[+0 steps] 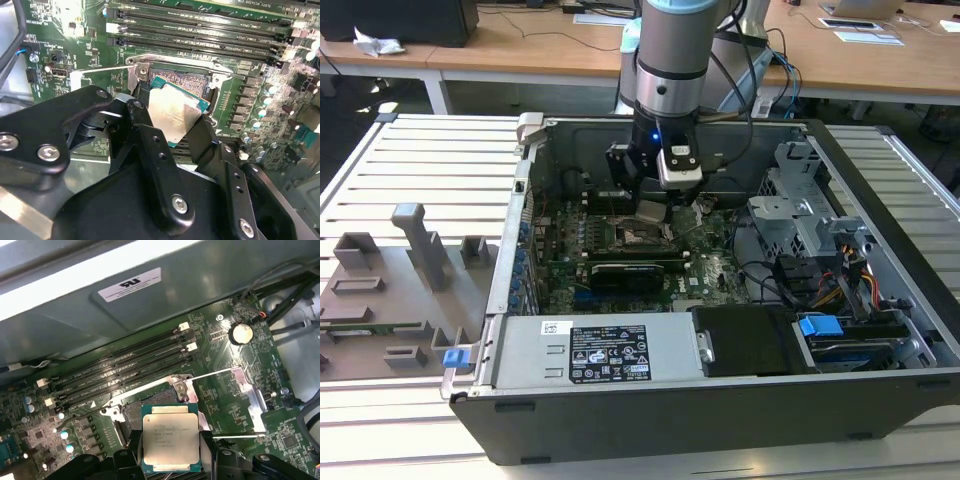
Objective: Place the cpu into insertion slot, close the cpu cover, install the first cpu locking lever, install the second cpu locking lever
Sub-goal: 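Place the cpu into insertion slot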
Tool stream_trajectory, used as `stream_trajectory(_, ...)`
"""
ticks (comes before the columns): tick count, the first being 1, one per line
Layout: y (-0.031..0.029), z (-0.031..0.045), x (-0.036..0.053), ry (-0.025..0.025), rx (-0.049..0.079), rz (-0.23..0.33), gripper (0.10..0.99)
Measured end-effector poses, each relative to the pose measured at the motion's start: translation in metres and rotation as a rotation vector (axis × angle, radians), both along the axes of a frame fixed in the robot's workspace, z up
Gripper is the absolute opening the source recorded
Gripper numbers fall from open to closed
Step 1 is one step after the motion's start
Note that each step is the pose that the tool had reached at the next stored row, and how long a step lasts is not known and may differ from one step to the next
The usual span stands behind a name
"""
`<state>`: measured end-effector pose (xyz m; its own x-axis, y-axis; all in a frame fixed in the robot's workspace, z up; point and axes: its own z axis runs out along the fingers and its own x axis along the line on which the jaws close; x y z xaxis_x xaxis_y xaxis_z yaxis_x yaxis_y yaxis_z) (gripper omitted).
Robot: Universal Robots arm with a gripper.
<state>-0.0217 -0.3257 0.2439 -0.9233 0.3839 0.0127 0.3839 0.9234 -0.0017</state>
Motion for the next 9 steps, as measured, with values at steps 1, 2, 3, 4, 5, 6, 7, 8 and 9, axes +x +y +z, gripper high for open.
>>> stream_trajectory(1, 0.0000, -0.0001, 0.0000, 0.0000, 0.000, -0.016, 0.545)
stream_trajectory(2, 0.0000, -0.0001, 0.0000, 0.0000, -0.001, -0.034, 0.545)
stream_trajectory(3, 0.0000, -0.0002, 0.0000, 0.0000, -0.002, -0.049, 0.545)
stream_trajectory(4, 0.0000, -0.0003, 0.0000, 0.0000, -0.002, -0.058, 0.545)
stream_trajectory(5, 0.0000, -0.0003, 0.0000, 0.0000, -0.003, -0.065, 0.545)
stream_trajectory(6, 0.0000, -0.0003, 0.0000, 0.0000, -0.004, -0.078, 0.545)
stream_trajectory(7, 0.0000, -0.0004, 0.0000, 0.0000, -0.005, -0.091, 0.545)
stream_trajectory(8, 0.0000, -0.0005, 0.0000, -0.0001, -0.005, -0.104, 0.545)
stream_trajectory(9, 0.0000, -0.0005, 0.0000, -0.0001, -0.006, -0.116, 0.545)
